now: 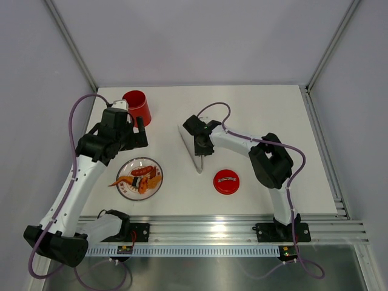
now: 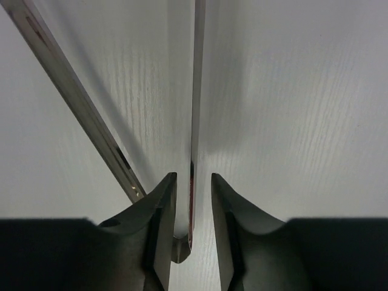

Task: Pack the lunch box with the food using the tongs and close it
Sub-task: Place the clamp at the center of the board.

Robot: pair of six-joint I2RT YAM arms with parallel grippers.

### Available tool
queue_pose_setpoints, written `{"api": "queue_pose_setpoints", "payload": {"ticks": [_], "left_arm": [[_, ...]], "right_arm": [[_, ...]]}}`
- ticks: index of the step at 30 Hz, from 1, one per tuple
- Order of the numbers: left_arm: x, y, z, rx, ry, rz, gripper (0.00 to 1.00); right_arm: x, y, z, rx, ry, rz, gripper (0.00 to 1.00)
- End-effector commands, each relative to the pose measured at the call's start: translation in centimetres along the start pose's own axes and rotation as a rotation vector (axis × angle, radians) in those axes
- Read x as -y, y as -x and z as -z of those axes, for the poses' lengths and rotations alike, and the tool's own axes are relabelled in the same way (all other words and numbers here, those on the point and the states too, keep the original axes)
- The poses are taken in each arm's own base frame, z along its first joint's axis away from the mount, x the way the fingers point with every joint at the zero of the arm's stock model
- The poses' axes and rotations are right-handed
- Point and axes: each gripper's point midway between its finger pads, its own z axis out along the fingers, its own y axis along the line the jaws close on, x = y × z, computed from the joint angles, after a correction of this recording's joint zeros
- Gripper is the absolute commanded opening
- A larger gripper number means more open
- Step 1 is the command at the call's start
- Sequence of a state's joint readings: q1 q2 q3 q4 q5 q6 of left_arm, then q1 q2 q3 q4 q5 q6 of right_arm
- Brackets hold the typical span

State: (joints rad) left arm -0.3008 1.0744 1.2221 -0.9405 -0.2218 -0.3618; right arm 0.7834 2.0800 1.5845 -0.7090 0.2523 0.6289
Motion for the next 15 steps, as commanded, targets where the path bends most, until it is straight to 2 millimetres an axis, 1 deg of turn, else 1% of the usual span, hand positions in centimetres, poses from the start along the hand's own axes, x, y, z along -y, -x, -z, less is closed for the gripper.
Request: {"api": "queue_pose_setpoints", "payload": {"ticks": [1, 2, 5, 6, 8, 9, 10, 12, 13, 14, 15], "left_arm": [[-0.5, 0.6, 0.1, 0.019, 0.033, 0.014, 0.99], [-0.5, 0.6, 0.2, 0.020, 0.036, 0.013, 0.99], [-0.7, 0.5, 0.2, 0.016, 0.046, 0.010, 0.99], [-0.8, 0.5, 0.3, 0.016, 0.049, 0.009, 0.99], [-1.1, 0.5, 0.4, 0.017, 0.061, 0.009, 0.99], [-1.2, 0.4, 0.4, 0.017, 0.065, 0.009, 0.99], [-1.2, 0.4, 0.4, 0.015, 0.067, 0.007, 0.99], [-1.4, 0.3, 0.4, 0.015, 0.077, 0.009, 0.99], [-1.4, 0.3, 0.3, 0.014, 0.083, 0.014, 0.99], [-1.7, 0.3, 0.3, 0.016, 0.095, 0.018, 0.99], [-1.8, 0.2, 0.3, 0.012, 0.105, 0.019, 0.99]], "right_arm": [[-0.7, 2.8, 2.3, 0.082, 0.022, -0.023, 0.38], [-0.8, 3.1, 2.7, 0.090, 0.028, -0.022, 0.44], [-0.9, 4.1, 4.3, 0.123, 0.041, -0.017, 0.51], [-0.9, 4.5, 4.8, 0.135, 0.042, -0.016, 0.57], [-0.4, 5.6, 6.4, 0.178, 0.036, -0.015, 0.61], [-0.2, 6.0, 7.1, 0.194, 0.040, -0.020, 0.66], [0.2, 6.9, 8.3, 0.227, 0.049, -0.028, 0.68], [0.8, 7.5, 9.3, 0.249, 0.052, -0.038, 0.71], [1.4, 7.9, 10.2, 0.268, 0.053, -0.045, 0.75], [1.7, 8.1, 10.5, 0.275, 0.056, -0.046, 0.77], [1.9, 8.5, 11.3, 0.295, 0.066, -0.055, 0.80]]}}
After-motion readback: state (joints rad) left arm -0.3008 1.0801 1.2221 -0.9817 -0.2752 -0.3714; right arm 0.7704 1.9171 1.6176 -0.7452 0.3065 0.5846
